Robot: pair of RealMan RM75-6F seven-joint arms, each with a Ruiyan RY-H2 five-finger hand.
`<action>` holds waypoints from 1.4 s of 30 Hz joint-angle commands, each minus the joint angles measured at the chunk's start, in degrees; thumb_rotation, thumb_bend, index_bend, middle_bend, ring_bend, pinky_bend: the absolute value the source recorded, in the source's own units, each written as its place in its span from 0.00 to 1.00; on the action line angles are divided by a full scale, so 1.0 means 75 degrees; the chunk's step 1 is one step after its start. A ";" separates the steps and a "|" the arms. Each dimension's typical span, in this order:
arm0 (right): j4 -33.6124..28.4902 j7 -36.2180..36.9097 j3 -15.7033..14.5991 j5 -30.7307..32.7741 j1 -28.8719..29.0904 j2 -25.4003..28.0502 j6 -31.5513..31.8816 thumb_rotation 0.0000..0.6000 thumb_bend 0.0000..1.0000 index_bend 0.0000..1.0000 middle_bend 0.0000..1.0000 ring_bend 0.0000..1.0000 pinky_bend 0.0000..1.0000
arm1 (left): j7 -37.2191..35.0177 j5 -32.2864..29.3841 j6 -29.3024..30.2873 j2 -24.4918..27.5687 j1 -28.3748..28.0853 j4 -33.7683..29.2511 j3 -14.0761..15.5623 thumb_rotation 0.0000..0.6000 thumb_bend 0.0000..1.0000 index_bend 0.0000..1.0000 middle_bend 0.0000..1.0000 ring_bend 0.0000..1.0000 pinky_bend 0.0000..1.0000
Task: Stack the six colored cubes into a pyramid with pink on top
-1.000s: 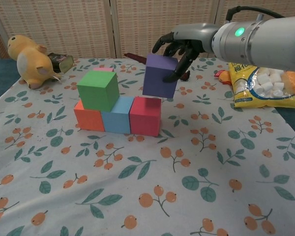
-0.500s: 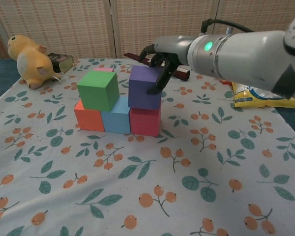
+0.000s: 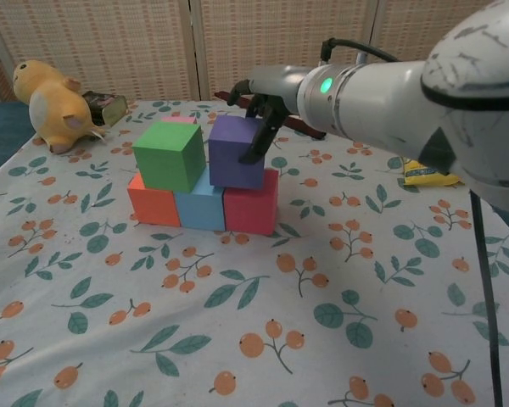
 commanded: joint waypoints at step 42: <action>0.0494 -0.0884 0.0404 0.0417 0.0331 -0.0749 0.0319 1.00 0.21 0.04 0.38 0.12 0.10 | -0.0353 0.0098 -0.0037 -0.0047 0.0070 0.0224 0.0005 1.00 0.30 0.16 0.07 0.02 0.14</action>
